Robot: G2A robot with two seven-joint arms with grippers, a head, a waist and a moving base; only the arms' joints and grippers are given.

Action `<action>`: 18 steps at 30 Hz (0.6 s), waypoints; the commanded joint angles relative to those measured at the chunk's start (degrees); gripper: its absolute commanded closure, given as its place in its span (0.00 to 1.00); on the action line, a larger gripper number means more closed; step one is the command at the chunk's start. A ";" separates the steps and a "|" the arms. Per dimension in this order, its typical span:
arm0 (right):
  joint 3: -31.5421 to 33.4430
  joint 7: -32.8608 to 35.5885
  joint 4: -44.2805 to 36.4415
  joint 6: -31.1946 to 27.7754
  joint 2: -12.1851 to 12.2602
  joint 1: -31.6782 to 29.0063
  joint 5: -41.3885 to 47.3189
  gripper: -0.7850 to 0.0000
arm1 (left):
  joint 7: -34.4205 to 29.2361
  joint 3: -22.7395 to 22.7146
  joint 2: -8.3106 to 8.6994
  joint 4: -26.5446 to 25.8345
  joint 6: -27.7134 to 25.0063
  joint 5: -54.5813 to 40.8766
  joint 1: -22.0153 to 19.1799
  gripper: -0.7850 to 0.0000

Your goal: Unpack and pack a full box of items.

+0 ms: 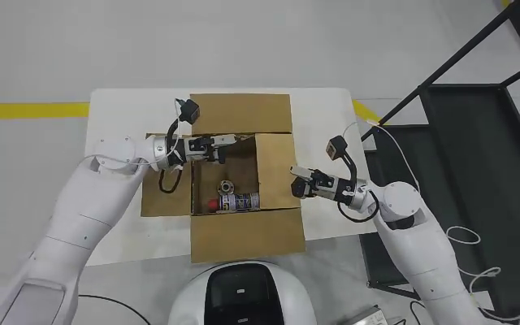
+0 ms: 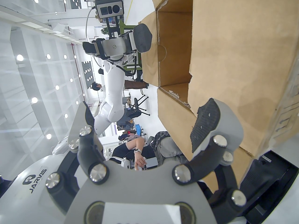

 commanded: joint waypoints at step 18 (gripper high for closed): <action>-2.14 6.42 -5.48 2.92 0.81 -0.77 -2.60 0.00 | 10.45 13.33 -7.12 7.68 0.80 8.82 -7.75 0.00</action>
